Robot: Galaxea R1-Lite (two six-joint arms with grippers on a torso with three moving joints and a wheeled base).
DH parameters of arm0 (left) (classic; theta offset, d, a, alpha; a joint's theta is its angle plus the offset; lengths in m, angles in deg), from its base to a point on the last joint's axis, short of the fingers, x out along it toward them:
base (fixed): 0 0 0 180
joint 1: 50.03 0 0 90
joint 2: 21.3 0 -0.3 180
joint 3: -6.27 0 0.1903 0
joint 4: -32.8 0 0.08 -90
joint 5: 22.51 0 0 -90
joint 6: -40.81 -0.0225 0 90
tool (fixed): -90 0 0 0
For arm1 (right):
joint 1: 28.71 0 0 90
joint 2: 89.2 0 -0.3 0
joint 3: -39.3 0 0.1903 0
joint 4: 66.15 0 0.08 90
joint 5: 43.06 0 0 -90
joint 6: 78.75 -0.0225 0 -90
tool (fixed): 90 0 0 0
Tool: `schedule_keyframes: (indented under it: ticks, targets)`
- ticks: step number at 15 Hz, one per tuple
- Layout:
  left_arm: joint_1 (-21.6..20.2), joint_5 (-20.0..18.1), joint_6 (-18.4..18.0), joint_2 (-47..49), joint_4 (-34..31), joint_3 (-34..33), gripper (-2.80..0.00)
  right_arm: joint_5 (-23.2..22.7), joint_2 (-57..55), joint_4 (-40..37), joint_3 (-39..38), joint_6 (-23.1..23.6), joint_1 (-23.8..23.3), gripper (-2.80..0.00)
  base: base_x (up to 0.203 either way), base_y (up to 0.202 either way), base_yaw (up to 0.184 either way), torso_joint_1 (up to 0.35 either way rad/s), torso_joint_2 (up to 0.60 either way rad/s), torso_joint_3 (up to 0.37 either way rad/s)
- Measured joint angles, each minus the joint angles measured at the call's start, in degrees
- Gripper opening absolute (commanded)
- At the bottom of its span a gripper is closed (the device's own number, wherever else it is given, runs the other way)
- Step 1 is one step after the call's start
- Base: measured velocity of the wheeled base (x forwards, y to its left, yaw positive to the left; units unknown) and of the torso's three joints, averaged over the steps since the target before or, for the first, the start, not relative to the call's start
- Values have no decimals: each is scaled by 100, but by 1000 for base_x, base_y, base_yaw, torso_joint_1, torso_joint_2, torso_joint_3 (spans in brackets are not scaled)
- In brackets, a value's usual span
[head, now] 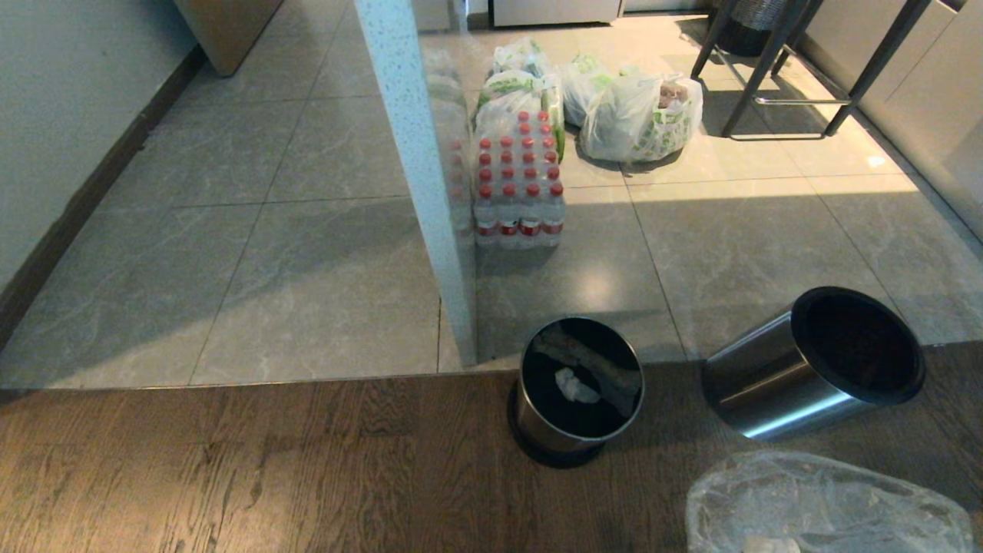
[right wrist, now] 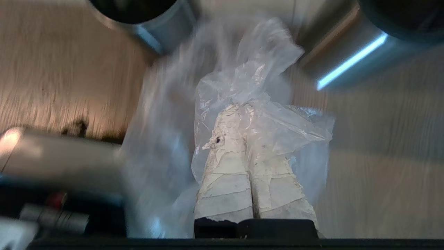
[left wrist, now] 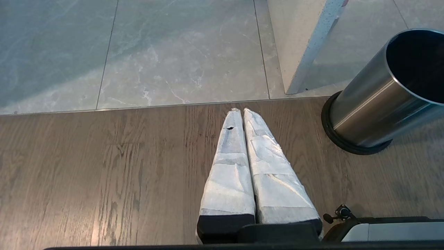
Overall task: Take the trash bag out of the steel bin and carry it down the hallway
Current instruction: Put the trash bag at the door
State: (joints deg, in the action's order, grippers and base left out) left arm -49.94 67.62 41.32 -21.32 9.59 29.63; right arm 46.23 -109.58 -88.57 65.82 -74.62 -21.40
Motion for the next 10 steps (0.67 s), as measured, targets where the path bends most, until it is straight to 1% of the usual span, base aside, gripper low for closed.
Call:
schedule_keyframes:
  ticks: [1,3,5,8,10]
  targets:
    - [0,0,0,0,0,0,-280,-33,137,144,-152,-52,-75,-280,0,0,0,0,0,0]
    - [0,2,-2,0,0,0,-280,38,290,77,-272,-172,-126,-280,0,0,0,0,0,0]
    - [0,2,-1,0,0,0,-280,14,363,-64,-300,-102,-163,-280,0,0,0,0,0,0]
    - [0,2,-2,0,0,0,-280,61,403,-76,-308,-355,-211,-280,0,0,0,0,0,0]
    - [0,2,0,0,0,0,-280,22,414,-81,-311,-193,-220,-280,0,0,0,0,0,0]
